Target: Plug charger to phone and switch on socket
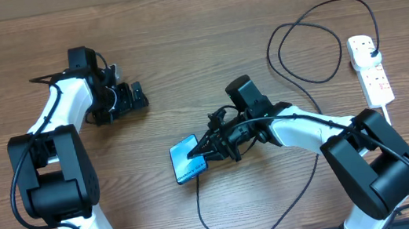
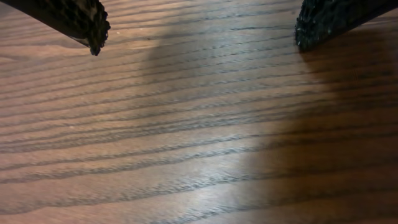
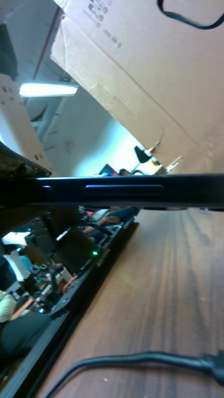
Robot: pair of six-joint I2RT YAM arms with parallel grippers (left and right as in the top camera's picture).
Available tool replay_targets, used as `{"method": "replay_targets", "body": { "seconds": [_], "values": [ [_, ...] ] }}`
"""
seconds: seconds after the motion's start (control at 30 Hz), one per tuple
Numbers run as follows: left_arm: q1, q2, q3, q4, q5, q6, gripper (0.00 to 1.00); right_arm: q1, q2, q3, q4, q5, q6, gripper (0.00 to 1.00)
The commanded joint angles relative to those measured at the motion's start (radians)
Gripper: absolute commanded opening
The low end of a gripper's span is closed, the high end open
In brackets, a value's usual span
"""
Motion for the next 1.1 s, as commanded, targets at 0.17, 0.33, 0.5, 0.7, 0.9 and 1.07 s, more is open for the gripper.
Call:
{"method": "replay_targets", "body": {
  "seconds": [0.17, 0.33, 0.5, 0.7, 0.9, 1.07],
  "values": [
    [0.001, 0.002, -0.002, -0.003, -0.072, -0.003, 1.0, 0.003, 0.003, -0.002, 0.007, -0.1, 0.008, 0.04],
    [0.001, 0.002, -0.002, -0.003, -0.072, -0.003, 1.0, 0.003, 0.003, -0.002, 0.007, -0.1, 0.04, 0.04],
    [0.001, 0.002, -0.002, -0.003, -0.072, -0.003, 1.0, 0.003, 0.003, -0.002, 0.007, -0.116, 0.105, 0.04],
    [0.001, 0.002, -0.002, -0.003, -0.072, -0.003, 1.0, 0.003, 0.003, -0.002, 0.007, -0.122, 0.105, 0.04],
    [0.0, 0.002, -0.002, -0.003, -0.072, -0.003, 1.0, 0.003, 0.003, -0.002, 0.007, -0.121, 0.105, 0.04],
    [0.0, 0.002, -0.002, -0.003, -0.072, -0.003, 1.0, 0.003, 0.003, -0.002, 0.007, -0.122, 0.104, 0.04]
  ]
}}
